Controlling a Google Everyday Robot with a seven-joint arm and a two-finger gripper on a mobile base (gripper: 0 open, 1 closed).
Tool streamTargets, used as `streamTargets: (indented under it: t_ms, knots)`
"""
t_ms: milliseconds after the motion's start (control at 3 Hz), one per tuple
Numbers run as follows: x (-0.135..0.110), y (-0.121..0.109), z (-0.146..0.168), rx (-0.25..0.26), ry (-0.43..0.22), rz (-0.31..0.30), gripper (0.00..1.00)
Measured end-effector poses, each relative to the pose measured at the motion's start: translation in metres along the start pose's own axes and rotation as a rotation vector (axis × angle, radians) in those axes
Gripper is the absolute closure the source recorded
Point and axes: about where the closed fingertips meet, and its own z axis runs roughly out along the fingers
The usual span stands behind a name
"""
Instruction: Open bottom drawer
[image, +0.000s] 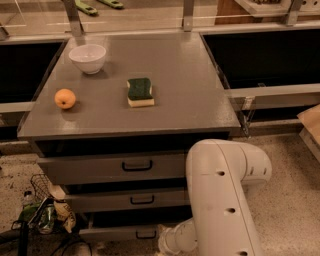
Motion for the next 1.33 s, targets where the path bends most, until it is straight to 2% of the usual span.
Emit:
streamTargets:
  t_ms: [333, 1000, 1333]
  knots:
    - [0.000, -0.002, -0.001, 0.008, -0.002, 0.000, 0.00]
    - [-0.006, -0.026, -0.019, 0.131, -0.003, 0.002, 0.00]
    - [-0.006, -0.026, -0.019, 0.131, -0.003, 0.002, 0.00]
